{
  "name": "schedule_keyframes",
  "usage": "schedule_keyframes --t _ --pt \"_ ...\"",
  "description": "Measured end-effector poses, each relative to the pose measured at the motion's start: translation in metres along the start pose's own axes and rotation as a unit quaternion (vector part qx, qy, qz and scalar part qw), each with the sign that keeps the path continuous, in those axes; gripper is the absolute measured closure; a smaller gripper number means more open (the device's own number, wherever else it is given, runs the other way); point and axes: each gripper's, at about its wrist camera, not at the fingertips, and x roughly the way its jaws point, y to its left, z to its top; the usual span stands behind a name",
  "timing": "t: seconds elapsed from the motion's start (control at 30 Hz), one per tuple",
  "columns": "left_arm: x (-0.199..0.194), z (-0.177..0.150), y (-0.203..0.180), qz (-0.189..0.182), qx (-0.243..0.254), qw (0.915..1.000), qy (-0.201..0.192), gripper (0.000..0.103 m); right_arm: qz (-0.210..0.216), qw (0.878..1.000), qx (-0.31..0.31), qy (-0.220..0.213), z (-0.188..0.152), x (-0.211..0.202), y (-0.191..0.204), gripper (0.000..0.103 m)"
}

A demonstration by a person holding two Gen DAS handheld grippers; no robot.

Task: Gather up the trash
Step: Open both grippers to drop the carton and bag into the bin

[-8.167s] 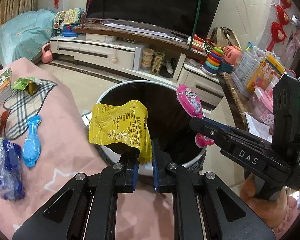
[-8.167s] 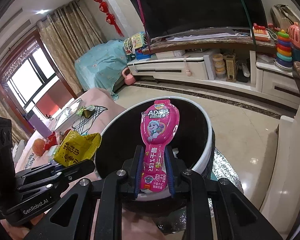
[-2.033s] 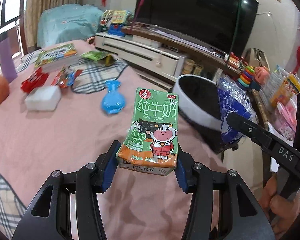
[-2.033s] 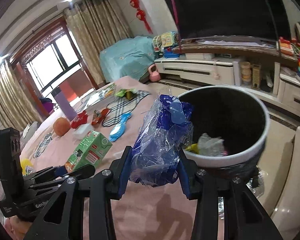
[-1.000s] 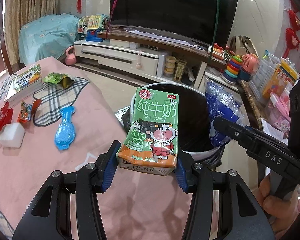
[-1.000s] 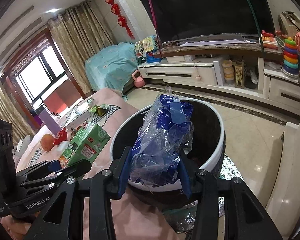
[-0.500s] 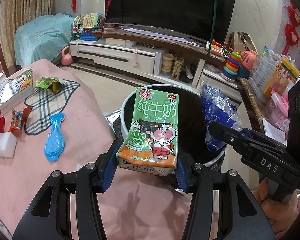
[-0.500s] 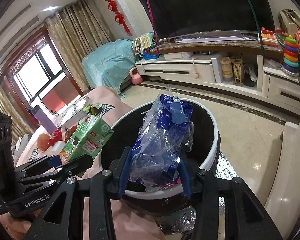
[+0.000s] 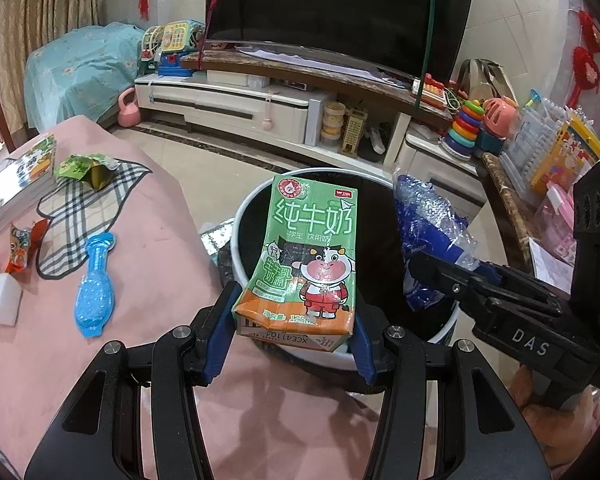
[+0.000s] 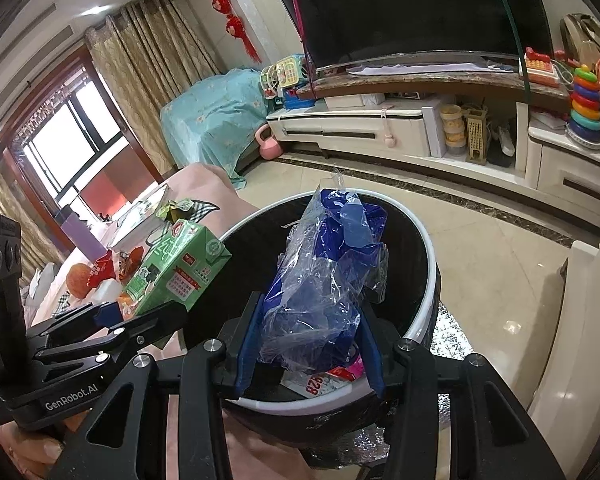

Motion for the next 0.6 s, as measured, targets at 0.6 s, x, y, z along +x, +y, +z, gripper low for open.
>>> schedule_keyframes --t 0.6 --pt "-0.006 -0.003 0.013 -0.014 -0.029 0.9995 -0.004 0.036 -0.002 1.0 0.012 -0.006 0.002 -0.002 -0.008 0.037"
